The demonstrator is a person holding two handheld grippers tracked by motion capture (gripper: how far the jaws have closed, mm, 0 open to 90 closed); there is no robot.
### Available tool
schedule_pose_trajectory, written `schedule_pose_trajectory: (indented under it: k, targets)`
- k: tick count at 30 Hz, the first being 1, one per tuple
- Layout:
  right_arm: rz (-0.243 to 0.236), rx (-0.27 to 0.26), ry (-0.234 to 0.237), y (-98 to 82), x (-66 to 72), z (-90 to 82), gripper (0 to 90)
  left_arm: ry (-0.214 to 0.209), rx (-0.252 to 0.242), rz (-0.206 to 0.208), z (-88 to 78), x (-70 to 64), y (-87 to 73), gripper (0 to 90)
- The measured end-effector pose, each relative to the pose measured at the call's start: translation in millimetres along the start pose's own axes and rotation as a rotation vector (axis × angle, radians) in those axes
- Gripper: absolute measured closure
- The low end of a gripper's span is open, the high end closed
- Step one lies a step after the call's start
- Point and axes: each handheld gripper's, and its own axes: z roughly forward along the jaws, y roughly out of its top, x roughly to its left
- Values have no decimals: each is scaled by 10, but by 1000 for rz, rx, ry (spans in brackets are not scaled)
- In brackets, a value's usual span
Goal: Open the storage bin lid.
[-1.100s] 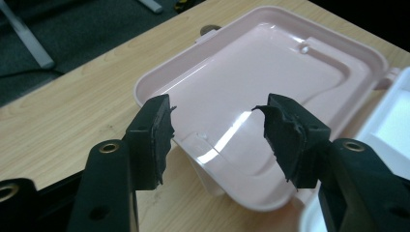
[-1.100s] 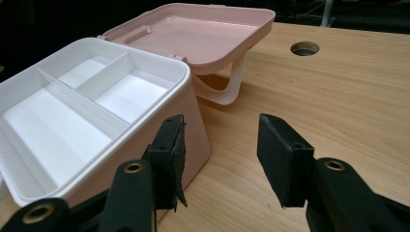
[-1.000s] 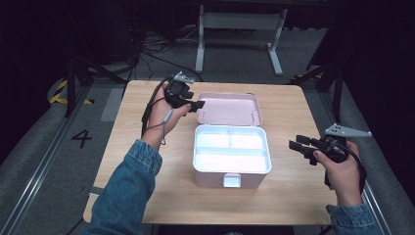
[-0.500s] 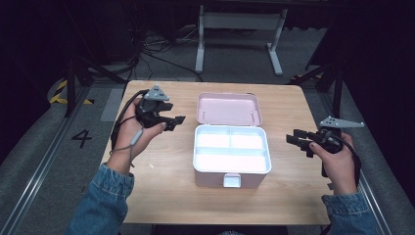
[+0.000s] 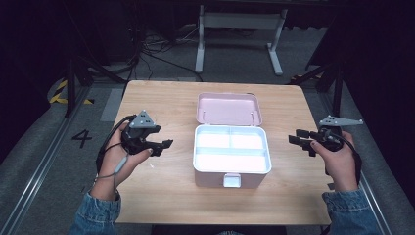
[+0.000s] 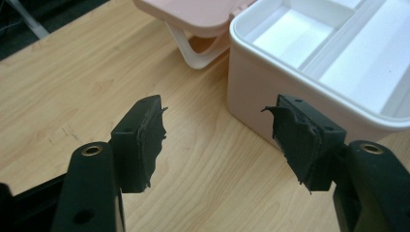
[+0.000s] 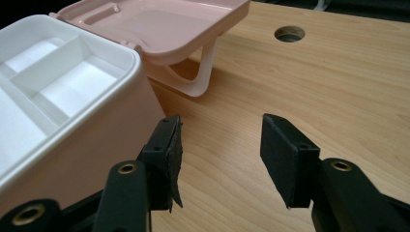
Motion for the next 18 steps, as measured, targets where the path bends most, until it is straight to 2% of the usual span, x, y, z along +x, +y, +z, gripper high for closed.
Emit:
schedule_pose_trajectory:
  k: [1, 3, 8, 11, 14, 15, 17, 18]
  targets:
    - [5, 3, -1, -12, -12, 0, 512, -6, 10, -12, 18, 3, -29, 365]
    - [7, 12, -11, -37, -43, -2, 512, 2, 36, -8, 40, 18, -79, 362]
    - [16, 36, -18, -76, -102, 12, 516, -1, 49, -31, 79, 44, -205, 351]
    - [11, 53, -30, -100, -127, 37, 516, 20, 86, -47, 109, 75, -276, 347]
    - [13, 65, -32, -119, -141, 56, 516, 29, 145, -67, 157, 131, -354, 343]
    - [14, 69, -31, -128, -149, 62, 514, 41, 152, -90, 196, 149, -404, 344]
    - [19, 73, -33, -143, -162, 72, 513, 55, 204, -115, 234, 193, -469, 343]
    - [23, 76, -33, -152, -170, 75, 512, 64, 213, -121, 250, 211, -494, 343]
